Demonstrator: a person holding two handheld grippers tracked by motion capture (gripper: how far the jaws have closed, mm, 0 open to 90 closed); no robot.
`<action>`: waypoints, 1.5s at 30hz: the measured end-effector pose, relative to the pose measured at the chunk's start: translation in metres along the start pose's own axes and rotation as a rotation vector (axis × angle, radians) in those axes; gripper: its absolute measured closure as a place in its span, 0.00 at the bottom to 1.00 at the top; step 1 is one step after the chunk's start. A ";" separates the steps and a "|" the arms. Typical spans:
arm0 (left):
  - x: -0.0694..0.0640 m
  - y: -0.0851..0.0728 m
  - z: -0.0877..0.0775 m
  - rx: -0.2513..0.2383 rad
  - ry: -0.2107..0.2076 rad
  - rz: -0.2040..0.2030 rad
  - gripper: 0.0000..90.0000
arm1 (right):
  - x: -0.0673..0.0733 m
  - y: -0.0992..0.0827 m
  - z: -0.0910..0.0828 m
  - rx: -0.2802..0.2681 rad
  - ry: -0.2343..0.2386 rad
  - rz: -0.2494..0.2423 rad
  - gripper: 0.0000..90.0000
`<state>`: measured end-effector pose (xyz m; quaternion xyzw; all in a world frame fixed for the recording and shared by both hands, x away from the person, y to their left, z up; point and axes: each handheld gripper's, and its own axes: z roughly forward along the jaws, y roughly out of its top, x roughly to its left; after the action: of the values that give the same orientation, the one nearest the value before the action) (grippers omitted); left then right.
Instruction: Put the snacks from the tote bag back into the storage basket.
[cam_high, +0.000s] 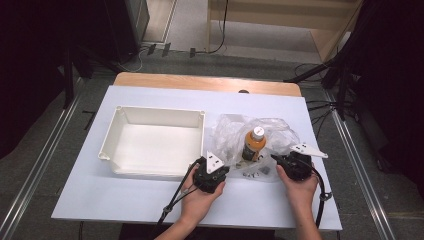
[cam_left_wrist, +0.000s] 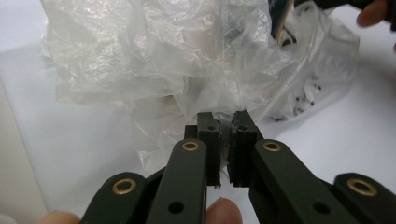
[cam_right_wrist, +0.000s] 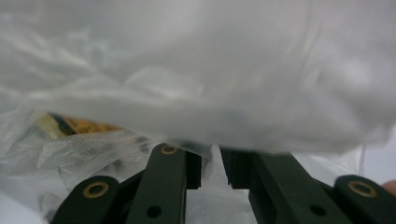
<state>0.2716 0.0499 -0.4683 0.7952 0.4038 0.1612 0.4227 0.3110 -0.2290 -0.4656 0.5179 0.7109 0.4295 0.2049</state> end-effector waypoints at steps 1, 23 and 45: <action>0.000 0.000 0.000 0.000 0.000 0.000 0.96 | 0.000 0.000 0.000 0.000 0.000 0.000 0.90; 0.009 -0.019 -0.017 0.054 0.002 -0.022 0.93 | -0.007 -0.007 -0.030 -0.111 0.030 -0.041 0.38; 0.010 -0.020 -0.017 0.034 -0.003 -0.036 0.91 | 0.019 0.031 -0.102 -0.375 0.092 -0.071 0.22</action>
<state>0.2578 0.0730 -0.4750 0.7950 0.4202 0.1456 0.4125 0.2460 -0.2494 -0.3818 0.4249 0.6449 0.5702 0.2801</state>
